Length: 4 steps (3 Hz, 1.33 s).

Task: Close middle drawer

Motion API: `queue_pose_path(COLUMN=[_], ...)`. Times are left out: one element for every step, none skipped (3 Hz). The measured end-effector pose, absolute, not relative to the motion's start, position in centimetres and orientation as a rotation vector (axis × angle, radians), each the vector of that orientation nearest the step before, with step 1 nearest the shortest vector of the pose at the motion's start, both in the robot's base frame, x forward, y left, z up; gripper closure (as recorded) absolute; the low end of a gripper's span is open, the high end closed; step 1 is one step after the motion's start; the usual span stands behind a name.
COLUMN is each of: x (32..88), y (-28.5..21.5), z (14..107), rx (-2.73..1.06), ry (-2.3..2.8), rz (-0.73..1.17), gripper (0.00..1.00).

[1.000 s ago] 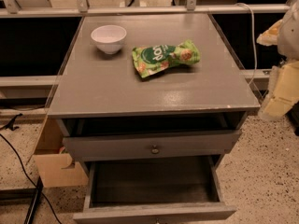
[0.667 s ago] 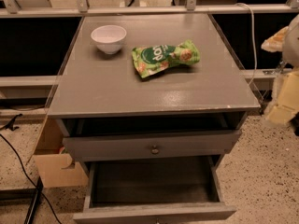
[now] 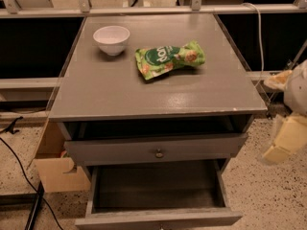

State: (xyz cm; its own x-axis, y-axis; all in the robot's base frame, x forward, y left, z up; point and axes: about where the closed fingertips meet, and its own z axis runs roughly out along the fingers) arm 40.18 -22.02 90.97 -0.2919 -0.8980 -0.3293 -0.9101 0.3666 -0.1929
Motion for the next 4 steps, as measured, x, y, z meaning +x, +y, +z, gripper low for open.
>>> queue_pose_path(x=[39.0,36.4,36.3,35.0], y=[-21.8,-21.5,-21.5,-21.3], z=[86.8,80.0,79.8,76.5], rx=[-1.531,-1.491,-1.489,-1.468], ry=[2.24,2.285,2.284,2.287], rz=[0.112,0.209,0.215,0.287], gripper=[0.0,0.0,0.0,0.0])
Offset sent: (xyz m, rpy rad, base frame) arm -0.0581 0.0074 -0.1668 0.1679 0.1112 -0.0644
